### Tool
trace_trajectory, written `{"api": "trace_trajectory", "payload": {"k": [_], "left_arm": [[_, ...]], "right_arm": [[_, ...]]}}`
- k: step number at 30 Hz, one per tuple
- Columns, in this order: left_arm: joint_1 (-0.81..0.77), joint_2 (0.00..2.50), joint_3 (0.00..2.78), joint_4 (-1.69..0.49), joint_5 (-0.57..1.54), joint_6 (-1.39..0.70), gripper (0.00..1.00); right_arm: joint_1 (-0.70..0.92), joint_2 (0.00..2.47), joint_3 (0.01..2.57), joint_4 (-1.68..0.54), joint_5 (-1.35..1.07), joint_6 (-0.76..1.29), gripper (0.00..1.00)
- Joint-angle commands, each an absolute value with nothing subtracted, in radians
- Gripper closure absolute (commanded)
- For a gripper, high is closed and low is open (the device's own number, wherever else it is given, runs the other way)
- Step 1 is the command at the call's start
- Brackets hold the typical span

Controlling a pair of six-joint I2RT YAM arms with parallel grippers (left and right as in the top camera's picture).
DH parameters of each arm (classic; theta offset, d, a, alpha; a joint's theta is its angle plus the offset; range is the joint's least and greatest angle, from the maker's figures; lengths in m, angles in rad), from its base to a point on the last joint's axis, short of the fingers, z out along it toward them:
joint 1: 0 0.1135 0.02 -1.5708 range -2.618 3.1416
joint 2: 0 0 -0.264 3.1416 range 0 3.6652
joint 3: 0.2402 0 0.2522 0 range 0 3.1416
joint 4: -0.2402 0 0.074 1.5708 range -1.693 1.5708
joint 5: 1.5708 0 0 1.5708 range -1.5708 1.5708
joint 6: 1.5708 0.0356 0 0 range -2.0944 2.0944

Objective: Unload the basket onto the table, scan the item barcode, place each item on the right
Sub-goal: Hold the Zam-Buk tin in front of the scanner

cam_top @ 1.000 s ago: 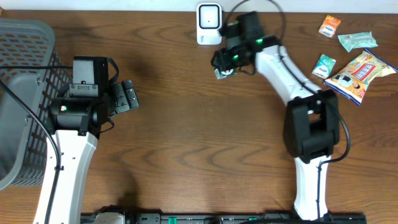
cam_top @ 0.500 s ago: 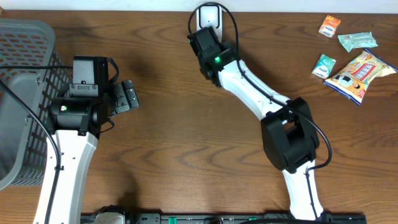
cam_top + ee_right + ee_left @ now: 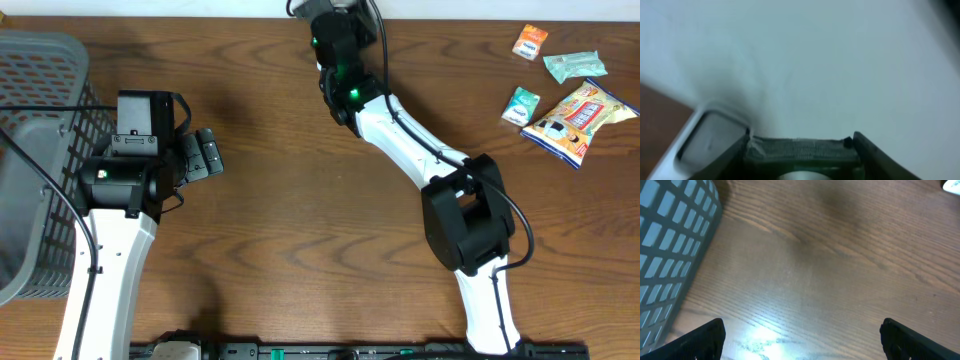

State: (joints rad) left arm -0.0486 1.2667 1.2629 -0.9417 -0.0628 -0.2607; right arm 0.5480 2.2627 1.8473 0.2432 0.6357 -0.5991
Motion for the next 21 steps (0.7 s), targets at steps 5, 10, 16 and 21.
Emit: {"api": "trace_trajectory", "payload": {"k": [5,10,16,21], "left_arm": [[-0.045,1.262,1.268,-0.945,-0.076,-0.255,0.02],[-0.045,1.262,1.268,-0.945,-0.076,-0.255,0.02],[-0.045,1.262,1.268,-0.945,-0.076,-0.255,0.02],[-0.045,1.262,1.268,-0.945,-0.076,-0.255,0.02]], "right_arm": [[0.532,2.415,1.853,0.59,0.574,-1.04,0.63],[0.522,2.483,1.853,0.675,0.553,-1.08,0.62],[0.51,2.513,1.853,0.664,0.542,-1.067,0.64],[0.503,2.522,1.853,0.651,0.543,-1.053,0.61]]}}
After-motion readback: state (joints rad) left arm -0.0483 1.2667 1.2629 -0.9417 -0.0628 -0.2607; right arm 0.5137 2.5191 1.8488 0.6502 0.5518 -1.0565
